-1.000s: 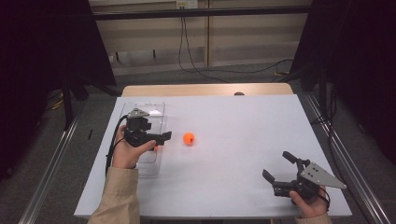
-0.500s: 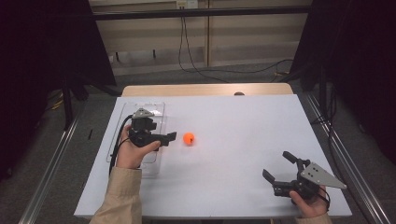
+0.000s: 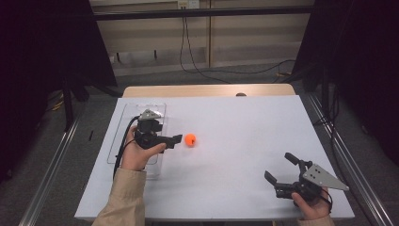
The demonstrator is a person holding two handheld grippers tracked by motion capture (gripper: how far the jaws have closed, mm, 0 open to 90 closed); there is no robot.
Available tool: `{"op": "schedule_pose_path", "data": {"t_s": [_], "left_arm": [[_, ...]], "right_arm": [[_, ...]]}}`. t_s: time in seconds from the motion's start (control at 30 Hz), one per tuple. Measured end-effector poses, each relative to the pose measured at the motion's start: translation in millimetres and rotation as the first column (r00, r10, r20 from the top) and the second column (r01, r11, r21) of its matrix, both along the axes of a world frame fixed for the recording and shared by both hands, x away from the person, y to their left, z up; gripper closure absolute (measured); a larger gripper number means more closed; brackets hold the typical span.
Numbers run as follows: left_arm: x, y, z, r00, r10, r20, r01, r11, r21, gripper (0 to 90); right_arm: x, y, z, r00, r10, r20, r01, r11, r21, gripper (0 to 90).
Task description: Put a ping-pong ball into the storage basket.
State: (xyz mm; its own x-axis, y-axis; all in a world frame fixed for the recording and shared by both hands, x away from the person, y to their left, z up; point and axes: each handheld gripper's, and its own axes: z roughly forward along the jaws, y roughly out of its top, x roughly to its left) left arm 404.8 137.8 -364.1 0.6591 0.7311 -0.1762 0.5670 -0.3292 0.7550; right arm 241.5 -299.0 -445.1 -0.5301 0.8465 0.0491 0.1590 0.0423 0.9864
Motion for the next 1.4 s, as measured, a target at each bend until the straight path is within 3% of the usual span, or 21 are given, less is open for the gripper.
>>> {"op": "schedule_pose_path", "data": {"t_s": [0.97,1.4], "left_arm": [[-0.2,-22.4,-7.5,0.9995,-0.030,-0.001,0.030,0.9992,-0.027,9.6],[2.2,-31.4,-16.1,0.9994,-0.033,-0.009,0.033,0.9994,-0.006,9.8]], "right_arm": [[-0.1,0.2,0.0,1.0000,-0.001,0.000,0.001,1.0000,0.000,1.9],[0.1,-0.2,-0.1,1.0000,0.000,0.000,0.000,1.0000,-0.001,1.9]]}}
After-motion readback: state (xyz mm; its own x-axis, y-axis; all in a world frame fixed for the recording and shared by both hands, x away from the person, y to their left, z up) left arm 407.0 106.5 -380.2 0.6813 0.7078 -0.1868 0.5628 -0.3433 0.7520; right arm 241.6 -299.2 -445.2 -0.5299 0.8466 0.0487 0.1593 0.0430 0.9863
